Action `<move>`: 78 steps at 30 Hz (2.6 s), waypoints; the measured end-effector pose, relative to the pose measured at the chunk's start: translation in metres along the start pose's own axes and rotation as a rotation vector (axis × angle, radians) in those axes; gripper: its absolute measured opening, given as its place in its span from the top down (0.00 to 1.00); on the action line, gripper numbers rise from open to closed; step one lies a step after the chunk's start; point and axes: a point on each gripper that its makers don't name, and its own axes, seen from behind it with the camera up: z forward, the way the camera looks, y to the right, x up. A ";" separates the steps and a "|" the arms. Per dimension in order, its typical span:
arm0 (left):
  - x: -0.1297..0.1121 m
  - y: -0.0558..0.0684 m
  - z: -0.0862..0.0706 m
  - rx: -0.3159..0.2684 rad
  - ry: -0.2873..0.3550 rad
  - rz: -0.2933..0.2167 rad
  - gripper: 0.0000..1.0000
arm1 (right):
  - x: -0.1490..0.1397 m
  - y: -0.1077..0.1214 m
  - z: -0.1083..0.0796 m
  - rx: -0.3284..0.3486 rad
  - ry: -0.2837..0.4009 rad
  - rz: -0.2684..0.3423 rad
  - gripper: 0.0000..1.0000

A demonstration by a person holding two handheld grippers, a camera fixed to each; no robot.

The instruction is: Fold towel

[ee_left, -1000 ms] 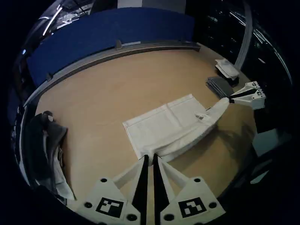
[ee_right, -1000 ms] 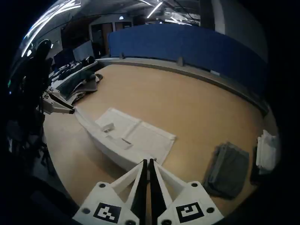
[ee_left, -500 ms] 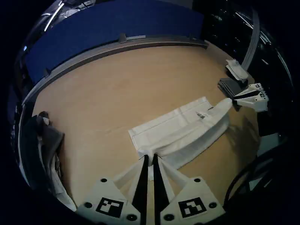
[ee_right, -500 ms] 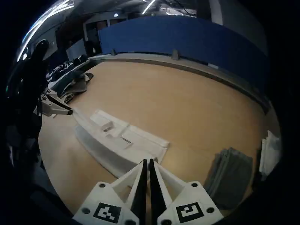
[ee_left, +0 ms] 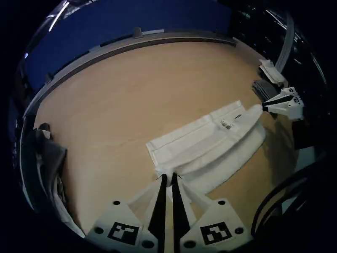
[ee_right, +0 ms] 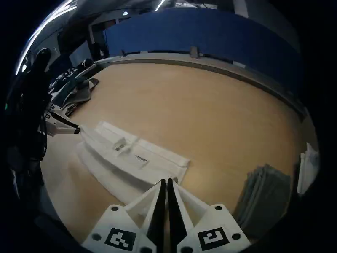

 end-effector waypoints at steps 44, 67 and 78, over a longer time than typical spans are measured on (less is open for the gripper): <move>0.031 -0.038 0.030 0.118 0.059 -0.002 0.70 | 0.011 0.036 0.043 -0.129 -0.011 -0.008 0.45; 0.035 -0.044 0.008 0.132 0.118 -0.015 0.11 | 0.029 0.036 0.030 -0.154 0.059 -0.023 0.00; 0.029 -0.038 -0.004 0.129 0.139 -0.051 0.07 | 0.018 0.029 0.020 -0.139 0.057 -0.016 0.00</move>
